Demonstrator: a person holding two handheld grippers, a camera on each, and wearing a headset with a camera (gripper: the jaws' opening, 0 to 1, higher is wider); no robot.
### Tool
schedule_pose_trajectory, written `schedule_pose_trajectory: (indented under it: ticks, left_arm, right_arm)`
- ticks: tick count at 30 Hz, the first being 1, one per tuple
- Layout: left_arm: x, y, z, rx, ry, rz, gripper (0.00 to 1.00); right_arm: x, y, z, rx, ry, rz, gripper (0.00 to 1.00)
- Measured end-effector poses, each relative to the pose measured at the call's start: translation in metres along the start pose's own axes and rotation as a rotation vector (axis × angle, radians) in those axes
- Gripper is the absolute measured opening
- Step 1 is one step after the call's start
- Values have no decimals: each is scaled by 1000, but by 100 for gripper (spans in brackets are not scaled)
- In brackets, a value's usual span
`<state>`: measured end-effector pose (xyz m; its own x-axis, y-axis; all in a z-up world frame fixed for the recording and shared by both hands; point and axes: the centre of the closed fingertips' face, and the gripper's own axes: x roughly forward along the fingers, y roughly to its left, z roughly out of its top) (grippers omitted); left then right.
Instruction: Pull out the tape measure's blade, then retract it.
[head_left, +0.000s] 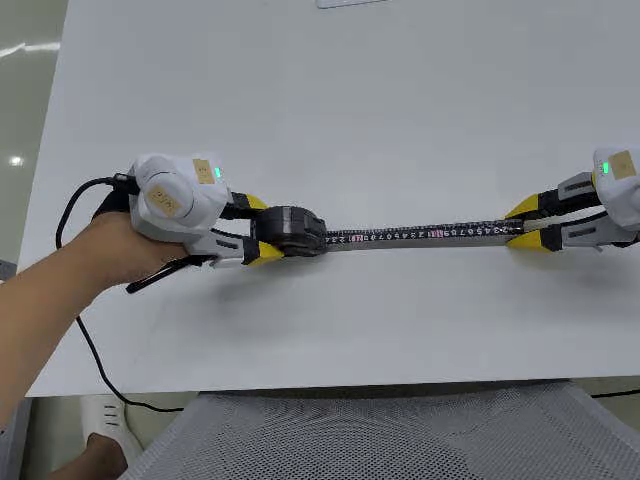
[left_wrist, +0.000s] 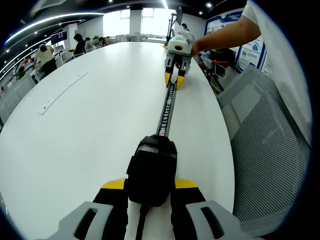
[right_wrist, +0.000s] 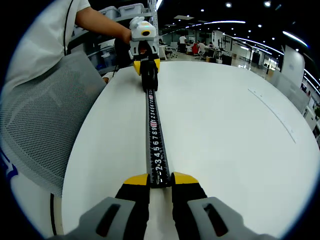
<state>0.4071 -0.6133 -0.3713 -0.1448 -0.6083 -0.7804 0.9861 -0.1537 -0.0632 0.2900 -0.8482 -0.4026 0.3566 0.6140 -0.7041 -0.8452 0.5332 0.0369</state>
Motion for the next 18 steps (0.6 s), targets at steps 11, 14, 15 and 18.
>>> schedule_pose_trajectory:
  ticks: [11, 14, 15, 18]
  left_arm:
    - [0, 0, 0, -12, -6, 7, 31]
    - [0, 0, 0, -12, -6, 7, 31]
    - [0, 0, 0, -14, -6, 7, 31]
    - [-1, -2, 0, -17, -11, 2, 32]
  right_arm:
    - [1, 4, 2, -7, -1, 3, 22]
    - [2, 4, 2, -7, 0, 1, 28]
    - [2, 5, 2, 5, -2, 4, 29]
    - [2, 8, 4, 14, -11, 9, 33]
